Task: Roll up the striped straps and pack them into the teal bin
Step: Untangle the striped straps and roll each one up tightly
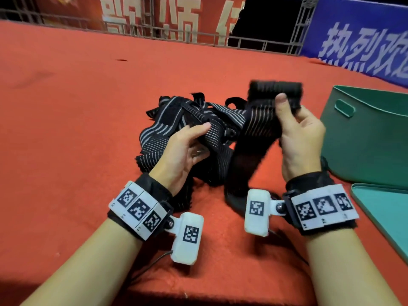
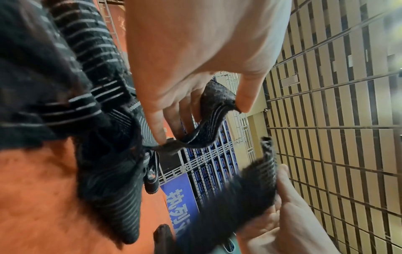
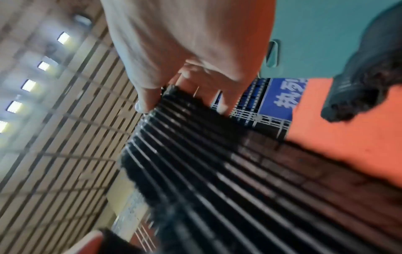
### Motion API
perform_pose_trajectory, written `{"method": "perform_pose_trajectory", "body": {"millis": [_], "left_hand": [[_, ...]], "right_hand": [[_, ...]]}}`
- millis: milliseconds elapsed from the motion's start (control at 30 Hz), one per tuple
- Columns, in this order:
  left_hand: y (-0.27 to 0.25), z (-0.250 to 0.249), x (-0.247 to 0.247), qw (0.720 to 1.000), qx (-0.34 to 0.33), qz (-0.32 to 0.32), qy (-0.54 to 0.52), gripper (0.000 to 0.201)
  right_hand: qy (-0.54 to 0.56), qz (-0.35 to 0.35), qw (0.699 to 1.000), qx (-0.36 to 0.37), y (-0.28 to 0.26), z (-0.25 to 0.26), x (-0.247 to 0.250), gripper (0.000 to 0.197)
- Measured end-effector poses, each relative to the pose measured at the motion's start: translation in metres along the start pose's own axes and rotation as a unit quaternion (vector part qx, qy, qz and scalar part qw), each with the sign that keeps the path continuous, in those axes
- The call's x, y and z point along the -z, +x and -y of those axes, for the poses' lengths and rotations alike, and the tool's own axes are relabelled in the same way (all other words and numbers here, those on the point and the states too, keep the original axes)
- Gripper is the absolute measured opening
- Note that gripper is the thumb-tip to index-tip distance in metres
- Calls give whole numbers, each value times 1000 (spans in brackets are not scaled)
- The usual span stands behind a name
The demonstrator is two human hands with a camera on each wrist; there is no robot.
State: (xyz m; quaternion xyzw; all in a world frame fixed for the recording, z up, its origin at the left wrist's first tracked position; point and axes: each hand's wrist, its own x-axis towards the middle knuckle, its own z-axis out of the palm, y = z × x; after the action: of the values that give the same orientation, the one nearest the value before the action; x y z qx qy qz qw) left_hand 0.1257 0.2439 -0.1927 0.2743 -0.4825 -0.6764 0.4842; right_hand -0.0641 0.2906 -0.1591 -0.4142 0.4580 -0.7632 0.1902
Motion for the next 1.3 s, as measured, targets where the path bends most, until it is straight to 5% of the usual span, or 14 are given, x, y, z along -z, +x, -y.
{"method": "perform_pose_trajectory", "body": {"millis": [233, 300, 367, 533, 767, 1300], "left_hand": [[1, -2, 6, 998, 34, 50, 31, 31], [1, -3, 6, 997, 51, 57, 29, 39], [4, -3, 7, 998, 51, 35, 33, 45], [8, -4, 14, 997, 17, -21, 65, 41], [4, -1, 10, 994, 12, 17, 108, 31], [7, 2, 11, 994, 46, 16, 99, 26]], "right_hand": [[-96, 153, 977, -116, -20, -22, -14, 59], [-98, 166, 972, -133, -23, -23, -15, 54], [-84, 192, 965, -157, -23, -23, -15, 35], [-84, 252, 949, -172, -22, -27, -16, 69], [-122, 257, 953, -106, -27, -26, -22, 24], [-108, 262, 939, -193, -26, -35, 1, 24]]}}
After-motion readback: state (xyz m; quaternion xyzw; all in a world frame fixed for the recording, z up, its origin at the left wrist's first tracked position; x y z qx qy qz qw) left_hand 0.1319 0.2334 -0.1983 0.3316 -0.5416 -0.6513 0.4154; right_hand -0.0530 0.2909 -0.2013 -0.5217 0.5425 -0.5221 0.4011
